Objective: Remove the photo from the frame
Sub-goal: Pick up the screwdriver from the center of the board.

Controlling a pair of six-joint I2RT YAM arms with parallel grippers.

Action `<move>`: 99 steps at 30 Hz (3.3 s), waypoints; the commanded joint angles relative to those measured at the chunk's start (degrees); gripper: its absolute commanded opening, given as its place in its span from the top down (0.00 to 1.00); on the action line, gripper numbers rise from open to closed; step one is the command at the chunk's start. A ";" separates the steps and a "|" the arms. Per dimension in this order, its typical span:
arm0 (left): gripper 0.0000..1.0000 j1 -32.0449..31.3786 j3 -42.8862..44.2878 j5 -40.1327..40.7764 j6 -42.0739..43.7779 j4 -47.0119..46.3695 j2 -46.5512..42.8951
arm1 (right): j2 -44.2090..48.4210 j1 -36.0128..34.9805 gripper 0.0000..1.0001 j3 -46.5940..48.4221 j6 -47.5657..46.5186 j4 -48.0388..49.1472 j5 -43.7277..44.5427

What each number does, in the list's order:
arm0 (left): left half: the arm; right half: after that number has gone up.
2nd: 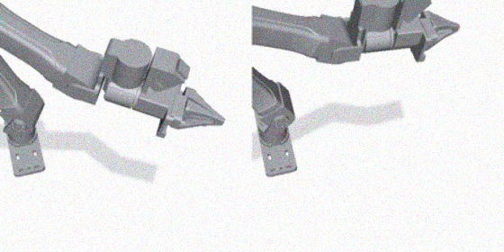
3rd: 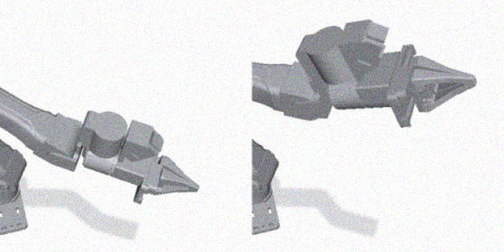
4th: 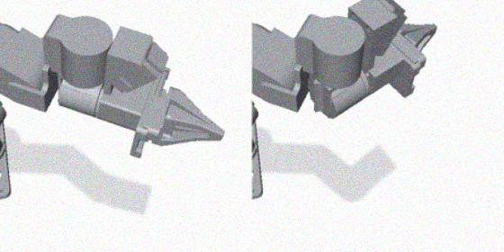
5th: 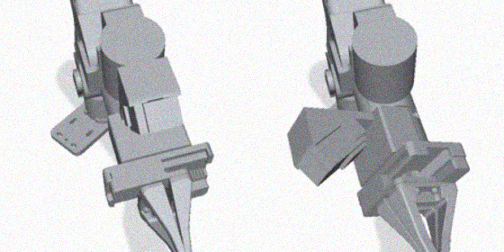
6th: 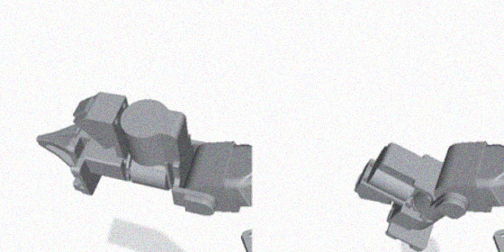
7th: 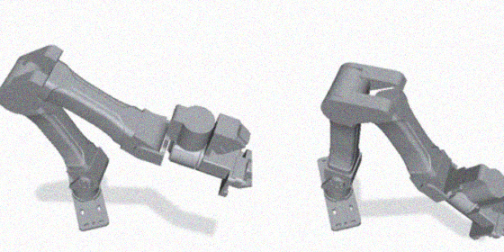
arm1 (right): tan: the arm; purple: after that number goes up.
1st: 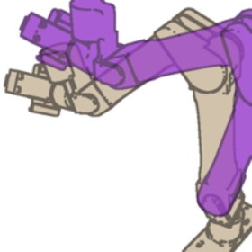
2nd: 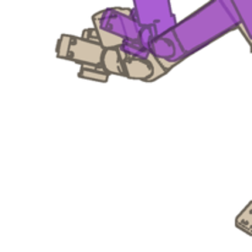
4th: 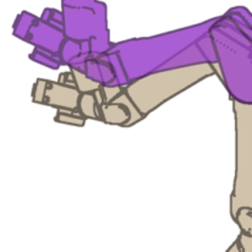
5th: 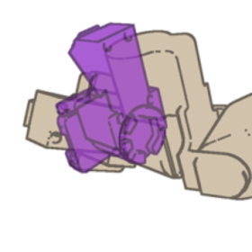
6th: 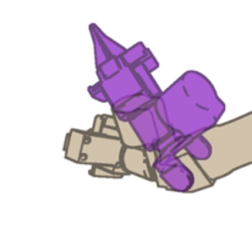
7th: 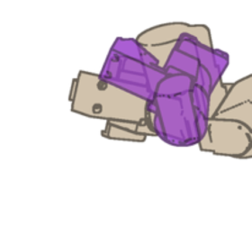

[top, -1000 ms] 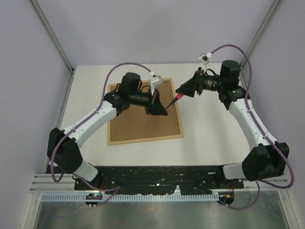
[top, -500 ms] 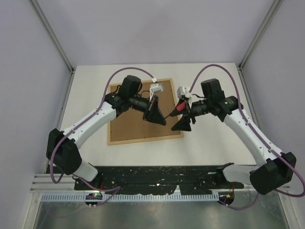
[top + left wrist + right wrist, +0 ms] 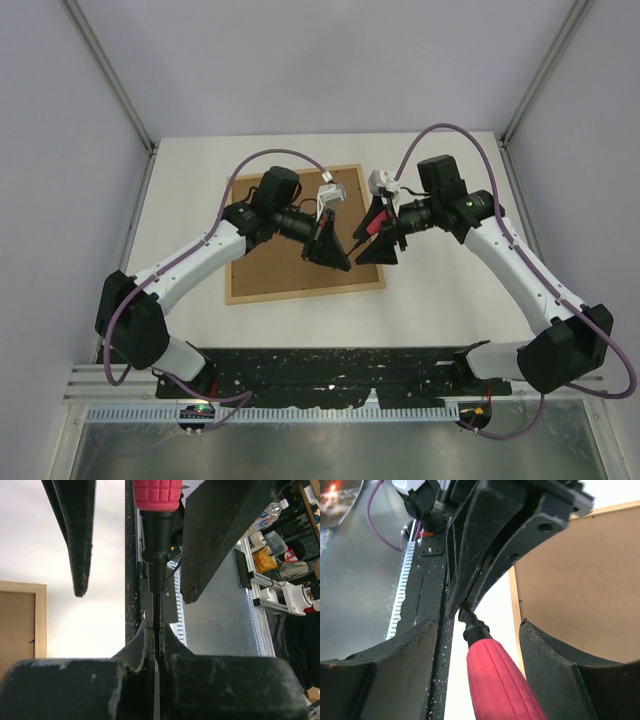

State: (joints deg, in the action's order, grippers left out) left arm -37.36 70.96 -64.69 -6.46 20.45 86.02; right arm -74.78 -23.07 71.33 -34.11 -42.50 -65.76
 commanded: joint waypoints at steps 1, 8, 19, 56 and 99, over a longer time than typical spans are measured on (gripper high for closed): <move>1.00 -0.69 -0.56 -1.14 -0.48 -3.04 -3.05 | -1.41 1.80 0.32 4.87 1.42 -0.03 -6.05; 1.00 -0.69 0.06 -1.23 -1.36 -3.49 -2.00 | -4.84 0.05 0.38 6.98 -2.19 -6.27 -5.70; 1.00 -0.69 0.23 -1.41 -0.84 -2.96 -1.73 | -12.92 -0.22 0.28 14.79 -10.62 -19.00 -0.59; 1.00 2.03 -2.14 0.61 -1.63 -5.24 -6.38 | -4.05 -0.93 0.14 2.41 5.89 2.16 12.50; 1.00 2.21 -2.14 2.02 2.59 -1.21 -6.56 | -6.61 -4.44 0.92 7.77 11.87 4.71 1.51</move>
State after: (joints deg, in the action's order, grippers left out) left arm -35.09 67.46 -62.02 -5.54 20.32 81.17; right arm -83.33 -27.53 77.67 -19.46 -37.39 -69.19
